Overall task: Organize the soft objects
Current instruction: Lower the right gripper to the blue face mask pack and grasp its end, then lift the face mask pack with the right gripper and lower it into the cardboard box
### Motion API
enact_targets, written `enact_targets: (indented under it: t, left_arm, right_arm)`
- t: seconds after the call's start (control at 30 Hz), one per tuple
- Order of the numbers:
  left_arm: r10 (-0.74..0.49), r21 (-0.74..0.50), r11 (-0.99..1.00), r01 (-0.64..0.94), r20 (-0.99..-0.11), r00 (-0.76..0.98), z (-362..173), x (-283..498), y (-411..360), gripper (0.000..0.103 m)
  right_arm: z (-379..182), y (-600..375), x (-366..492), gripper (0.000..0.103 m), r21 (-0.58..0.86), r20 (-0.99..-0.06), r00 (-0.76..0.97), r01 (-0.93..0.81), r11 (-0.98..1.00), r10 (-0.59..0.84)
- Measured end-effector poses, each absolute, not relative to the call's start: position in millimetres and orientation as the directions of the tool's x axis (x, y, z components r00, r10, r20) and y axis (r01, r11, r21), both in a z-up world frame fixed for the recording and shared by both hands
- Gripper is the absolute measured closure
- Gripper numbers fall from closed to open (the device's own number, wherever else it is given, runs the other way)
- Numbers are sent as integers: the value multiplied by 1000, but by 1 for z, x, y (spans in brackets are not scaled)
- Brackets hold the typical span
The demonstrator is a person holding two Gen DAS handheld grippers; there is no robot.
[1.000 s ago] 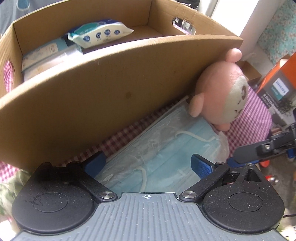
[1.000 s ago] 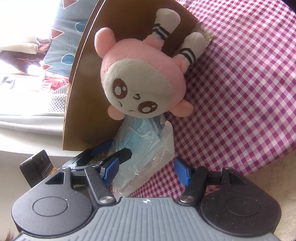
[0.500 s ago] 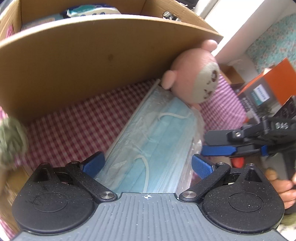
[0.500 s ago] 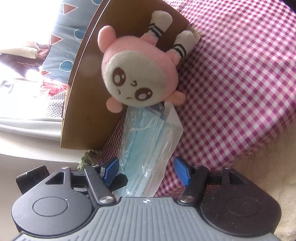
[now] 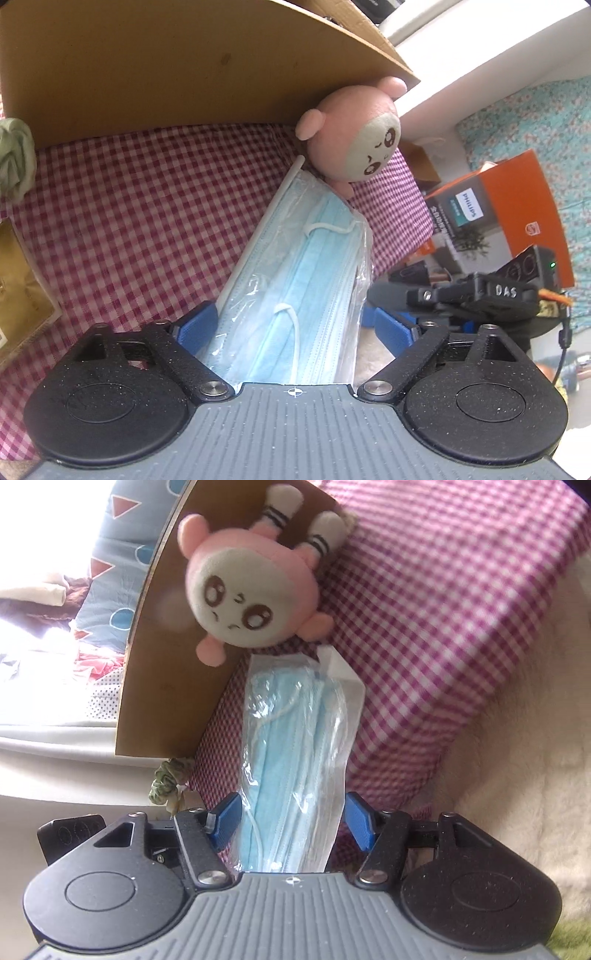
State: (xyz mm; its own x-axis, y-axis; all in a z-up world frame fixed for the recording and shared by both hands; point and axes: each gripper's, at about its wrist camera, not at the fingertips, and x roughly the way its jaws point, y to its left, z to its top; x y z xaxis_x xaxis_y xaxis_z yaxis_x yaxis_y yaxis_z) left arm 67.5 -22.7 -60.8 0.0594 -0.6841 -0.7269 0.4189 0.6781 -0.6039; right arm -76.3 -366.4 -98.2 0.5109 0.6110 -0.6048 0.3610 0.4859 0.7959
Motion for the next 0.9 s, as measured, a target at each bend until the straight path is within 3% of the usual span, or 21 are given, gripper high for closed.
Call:
enact_targets:
  t: [0.2,0.27,0.33,0.37,0.7,0.9]
  left_arm:
    - [-650,-552,707,442,-753,101,-56,63,-24,17]
    - [-648,-538,705,463,-754,110,-57,63,-31,17]
    - [-643,-528,705,474,-757,114,-57,63,-34,17]
    - [-641,-526,705,475,-759,111,-58,64,-34,17]
    - [-733,-698,656,286,-680,22,-73,79,-1,24]
    - [-749,-709,650,273,-658,76,-58,64,19,24]
  right_arm:
    - [-120,-357,-85,42,816,-576,497,406,413,649]
    - [-124,-353,-81,47,819,-570,491,403,409,658]
    - [-124,-346,-79,61,829,-556,485,392,400,676]
    - [-122,-342,-77,62,837,-543,485,379,395,686]
    - [-103,-317,-53,76,877,-480,498,279,391,722]
    - [-78,-295,-42,78,867,-489,478,174,467,729]
